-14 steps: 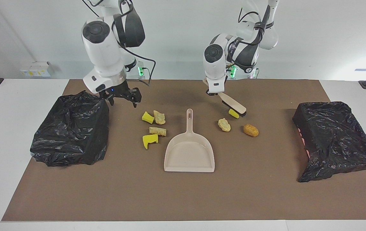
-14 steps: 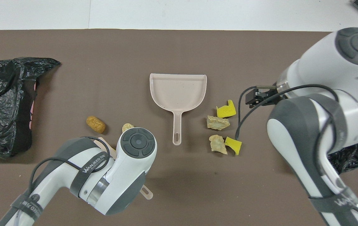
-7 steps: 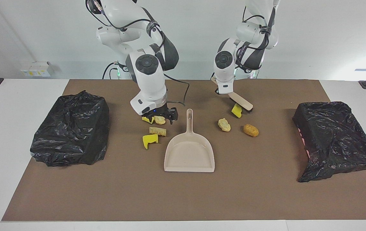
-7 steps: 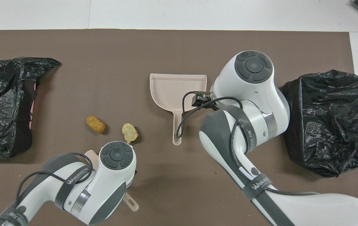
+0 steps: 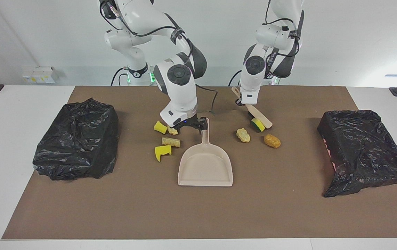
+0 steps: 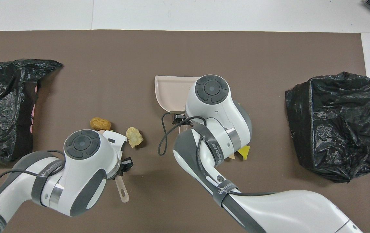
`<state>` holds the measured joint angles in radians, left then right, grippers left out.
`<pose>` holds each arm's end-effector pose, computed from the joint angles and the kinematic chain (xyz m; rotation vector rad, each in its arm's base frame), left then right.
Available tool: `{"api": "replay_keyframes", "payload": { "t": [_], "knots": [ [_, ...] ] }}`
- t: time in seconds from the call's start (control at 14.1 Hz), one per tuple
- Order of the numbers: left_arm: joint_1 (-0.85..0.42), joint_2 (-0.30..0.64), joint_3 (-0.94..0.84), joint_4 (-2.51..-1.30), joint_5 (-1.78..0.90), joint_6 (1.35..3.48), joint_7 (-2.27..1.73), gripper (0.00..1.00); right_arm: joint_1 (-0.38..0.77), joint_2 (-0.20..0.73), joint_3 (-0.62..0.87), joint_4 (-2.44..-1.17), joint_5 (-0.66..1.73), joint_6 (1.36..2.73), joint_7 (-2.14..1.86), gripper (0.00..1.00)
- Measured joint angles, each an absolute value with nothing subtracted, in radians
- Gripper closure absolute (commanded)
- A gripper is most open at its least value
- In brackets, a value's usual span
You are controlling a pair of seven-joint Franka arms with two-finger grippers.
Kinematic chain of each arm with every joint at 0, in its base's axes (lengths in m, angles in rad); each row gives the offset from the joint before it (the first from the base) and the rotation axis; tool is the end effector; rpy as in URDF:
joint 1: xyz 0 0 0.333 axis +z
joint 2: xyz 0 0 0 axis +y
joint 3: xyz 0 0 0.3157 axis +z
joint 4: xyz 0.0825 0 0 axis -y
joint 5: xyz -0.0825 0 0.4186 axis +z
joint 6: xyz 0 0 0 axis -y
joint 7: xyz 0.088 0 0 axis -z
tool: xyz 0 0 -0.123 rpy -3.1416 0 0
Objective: Sweep and dump trash in bin
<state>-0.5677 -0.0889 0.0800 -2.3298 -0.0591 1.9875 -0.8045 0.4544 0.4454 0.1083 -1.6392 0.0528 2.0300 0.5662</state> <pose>0.4288 -0.2329 0.3183 -2.9687 -0.5194 0.3597 0.5910 0.3691 0.3227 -3.0866 0.0578 0.1457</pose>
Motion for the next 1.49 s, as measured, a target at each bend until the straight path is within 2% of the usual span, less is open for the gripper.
{"api": "replay_keyframes", "payload": {
  "t": [0.14, 0.21, 0.36, 0.57, 0.64, 0.92, 1.21, 1.49],
  "knots": [
    [-0.568, -0.059, 0.077, -2.280, -0.059, 1.987, -0.765, 1.00, 0.463, 0.452, 0.109, -1.644, 0.070, 2.038, 0.537, 0.00],
    [-0.568, -0.047, 0.075, -2.265, -0.059, 1.984, -0.755, 1.00, 0.465, 0.452, 0.111, -1.649, 0.080, 2.046, 0.517, 0.06],
    [-0.563, -0.040, 0.076, -2.249, -0.059, 1.958, -0.729, 1.00, 0.466, 0.452, 0.119, -1.666, 0.086, 2.066, 0.497, 0.48],
    [-0.535, -0.042, 0.079, -2.203, -0.059, 1.878, -0.689, 1.00, 0.467, 0.452, 0.122, -1.680, 0.087, 2.067, 0.481, 0.90],
    [-0.521, -0.044, 0.079, -2.181, -0.059, 1.856, -0.686, 1.00, 0.467, 0.452, 0.122, -1.680, 0.088, 2.067, 0.480, 1.00],
    [-0.447, -0.067, 0.080, -2.123, -0.059, 1.828, -0.642, 1.00, 0.466, 0.448, 0.122, -1.680, 0.090, 2.063, 0.420, 1.00],
    [-0.345, -0.072, 0.081, -2.116, -0.058, 1.827, -0.485, 1.00, 0.401, 0.411, 0.117, -1.680, 0.092, 2.017, 0.034, 1.00],
    [-0.239, -0.067, 0.081, -2.116, -0.058, 1.858, -0.320, 1.00, 0.318, 0.328, 0.115, -1.694, 0.073, 1.881, -0.453, 1.00]
  ]
}}
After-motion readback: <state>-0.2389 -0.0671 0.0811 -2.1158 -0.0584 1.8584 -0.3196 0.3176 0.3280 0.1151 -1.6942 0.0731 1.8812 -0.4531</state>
